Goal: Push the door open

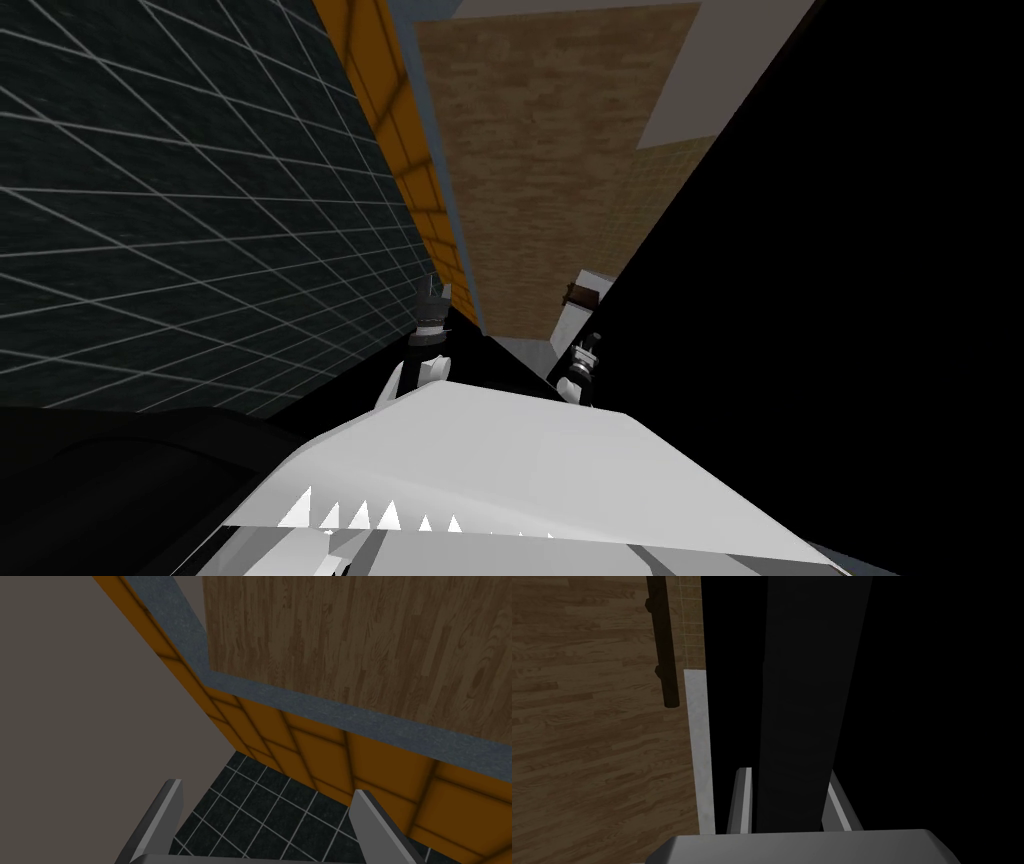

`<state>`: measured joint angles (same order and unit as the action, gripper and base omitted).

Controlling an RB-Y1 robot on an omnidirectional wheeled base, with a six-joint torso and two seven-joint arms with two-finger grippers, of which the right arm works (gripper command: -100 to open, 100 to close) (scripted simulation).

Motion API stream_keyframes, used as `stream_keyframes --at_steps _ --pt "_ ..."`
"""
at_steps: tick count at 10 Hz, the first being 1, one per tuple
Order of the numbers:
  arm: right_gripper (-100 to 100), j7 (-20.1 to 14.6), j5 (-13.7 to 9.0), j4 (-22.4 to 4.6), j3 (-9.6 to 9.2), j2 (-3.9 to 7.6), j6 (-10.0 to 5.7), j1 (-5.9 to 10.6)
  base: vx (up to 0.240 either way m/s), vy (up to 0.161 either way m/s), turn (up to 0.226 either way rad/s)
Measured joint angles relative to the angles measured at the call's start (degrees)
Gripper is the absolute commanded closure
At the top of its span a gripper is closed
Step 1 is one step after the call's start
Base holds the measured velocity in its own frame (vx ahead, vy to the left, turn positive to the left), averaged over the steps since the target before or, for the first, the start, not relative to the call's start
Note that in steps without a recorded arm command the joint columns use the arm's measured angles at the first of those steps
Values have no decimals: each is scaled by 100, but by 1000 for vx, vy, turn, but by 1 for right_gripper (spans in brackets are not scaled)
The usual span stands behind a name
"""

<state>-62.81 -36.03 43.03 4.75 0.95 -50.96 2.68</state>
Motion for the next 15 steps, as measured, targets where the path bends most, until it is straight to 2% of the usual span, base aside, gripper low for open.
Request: stream_keyframes --at_steps 2,4,5,6,8,10,12,13,14,15 --pt "100 -70 -5 -164 197 88 -86 114 98 -36 66" --pt "100 -14 -22 -113 400 79 -72 119 98 -31 71" --pt "100 33 -40 -39 515 74 -17 101 87 -32 68" --pt "100 3 -46 -252 622 114 -87 231 59 -20 47" --pt "100 -63 -41 -238 723 167 -105 197 58 -14 65" --pt "100 73 -67 66 952 109 59 48 81 -32 45" --pt "100 58 -64 -43 1075 110 -30 104 74 -31 76" --pt "100 7 -67 -147 1174 152 -80 146 84 -38 95" --pt "100 78 -80 99 1302 96 19 22 55 -36 12" --pt "100 49 -84 -65 1356 161 -11 129 52 -24 63"
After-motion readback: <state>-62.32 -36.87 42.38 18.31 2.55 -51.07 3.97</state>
